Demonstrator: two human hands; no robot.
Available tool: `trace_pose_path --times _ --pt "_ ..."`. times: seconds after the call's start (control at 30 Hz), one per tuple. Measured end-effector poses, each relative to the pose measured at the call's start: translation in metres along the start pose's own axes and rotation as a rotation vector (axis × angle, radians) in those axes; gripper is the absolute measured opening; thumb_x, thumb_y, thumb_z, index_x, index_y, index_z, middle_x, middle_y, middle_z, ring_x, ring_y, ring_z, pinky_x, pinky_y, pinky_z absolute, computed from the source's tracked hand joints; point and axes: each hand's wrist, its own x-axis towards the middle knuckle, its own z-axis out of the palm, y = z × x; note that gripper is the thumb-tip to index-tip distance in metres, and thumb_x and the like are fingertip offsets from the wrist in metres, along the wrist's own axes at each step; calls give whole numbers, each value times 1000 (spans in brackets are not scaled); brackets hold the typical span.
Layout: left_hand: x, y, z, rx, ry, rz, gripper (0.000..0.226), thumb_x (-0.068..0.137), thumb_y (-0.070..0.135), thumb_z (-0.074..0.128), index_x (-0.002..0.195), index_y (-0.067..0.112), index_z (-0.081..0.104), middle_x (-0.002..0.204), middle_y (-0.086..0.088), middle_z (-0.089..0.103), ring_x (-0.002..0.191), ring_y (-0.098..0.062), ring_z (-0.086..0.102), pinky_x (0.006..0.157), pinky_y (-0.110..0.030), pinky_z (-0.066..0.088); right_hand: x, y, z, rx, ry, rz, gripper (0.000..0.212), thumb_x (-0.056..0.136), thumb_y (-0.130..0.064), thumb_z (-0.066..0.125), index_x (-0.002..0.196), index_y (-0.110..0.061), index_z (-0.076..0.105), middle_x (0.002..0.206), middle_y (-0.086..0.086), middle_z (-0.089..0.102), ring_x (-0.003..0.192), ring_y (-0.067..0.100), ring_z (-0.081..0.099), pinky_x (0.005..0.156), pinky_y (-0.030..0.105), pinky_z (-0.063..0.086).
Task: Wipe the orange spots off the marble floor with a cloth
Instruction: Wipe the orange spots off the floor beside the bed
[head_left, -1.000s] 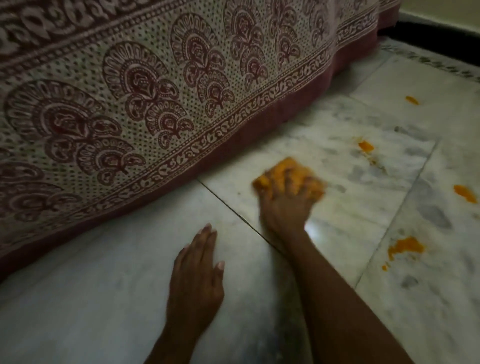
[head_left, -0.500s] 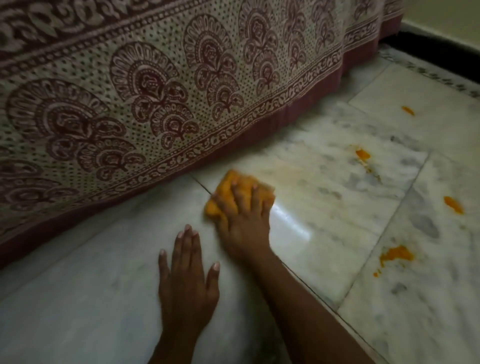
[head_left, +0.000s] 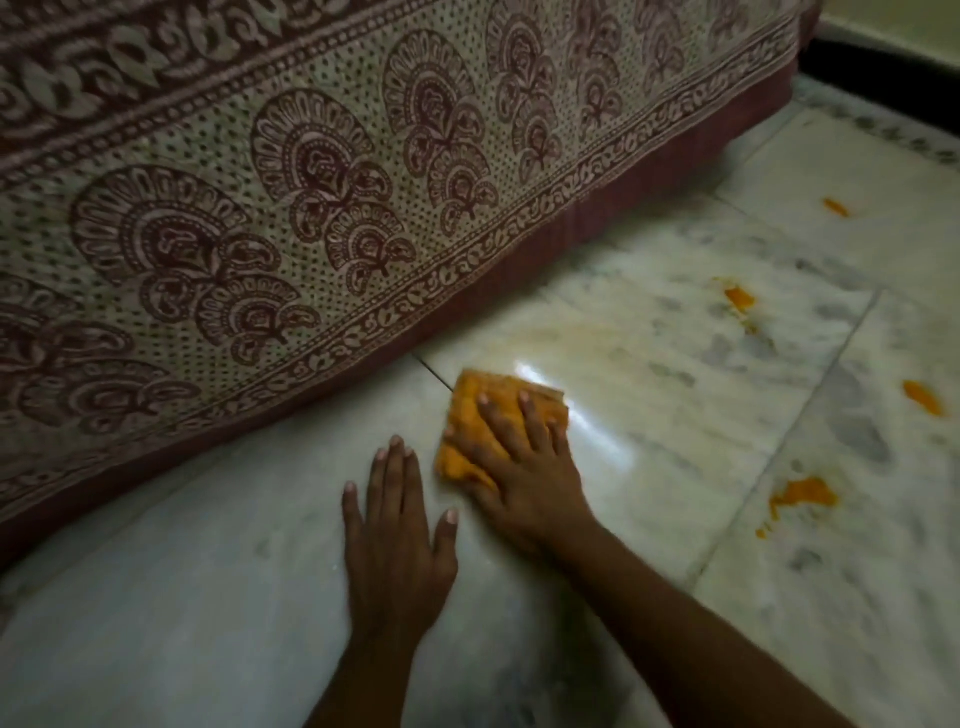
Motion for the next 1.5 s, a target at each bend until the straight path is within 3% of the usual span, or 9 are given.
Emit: trace_pose_path --times 0.1,0.27,0.47,0.57,0.7,0.87,1.1,1.33,1.5 --pt "3 0 -7 -40 -18 -8 79 95 52 34 161 9 28 172 -6 18 158 -22 21 126 -57 19 -51 69 -25 -16 -25 32 64 96 -67 37 158 -51 32 173 1 20 157 45 20 124 67 18" --pt "2 -1 0 -50 -21 2 79 96 53 30 163 10 22 173 -6 14 159 -20 14 129 -53 10 35 69 -26 133 31 848 62 96 -69 33 155 -49 36 172 8 24 154 56 11 117 78 0" --pt "-2 -1 -5 -118 -17 65 72 97 49 32 160 13 32 170 -3 25 158 -19 20 128 -52 13 -63 18 -29 85 -211 68 65 95 -72 15 158 -57 18 175 -6 -1 159 43 -8 125 64 -3" --pt "-6 2 -11 -214 -21 184 65 97 45 35 155 16 43 167 0 33 155 -16 28 128 -47 17 -124 57 -39 61 -4 312 59 97 -67 34 155 -54 35 173 -1 20 157 45 17 123 67 19" --pt "-10 0 -5 -212 -42 329 62 101 49 32 159 25 37 169 7 24 157 -8 18 128 -41 14 -48 83 -42 147 -32 771 59 101 -69 31 158 -52 28 176 3 6 158 48 -4 122 72 0" --pt "10 36 -6 -133 -271 393 79 93 63 14 164 29 11 171 12 -6 158 -8 -8 127 -41 -4 -161 80 -39 -13 -96 204 60 100 -72 22 157 -56 27 174 -6 14 160 42 7 122 65 19" --pt "68 134 22 -55 -240 381 78 95 58 6 165 25 7 172 7 -5 160 -14 0 128 -45 2 -100 160 -66 75 -152 779 65 98 -77 28 158 -58 10 175 -6 -12 158 44 -15 121 68 -8" --pt "68 141 30 -85 -76 332 64 100 44 32 162 27 26 172 8 17 158 -13 20 125 -47 21 -191 170 -73 -101 -200 162 58 104 -68 21 160 -55 17 175 -4 8 160 42 4 122 63 19" --pt "71 144 23 -85 -125 325 65 100 40 35 162 24 27 172 5 18 157 -17 23 124 -51 23 -151 225 -87 6 -157 793 65 95 -80 11 157 -62 2 175 -6 -11 159 41 -12 123 71 8"
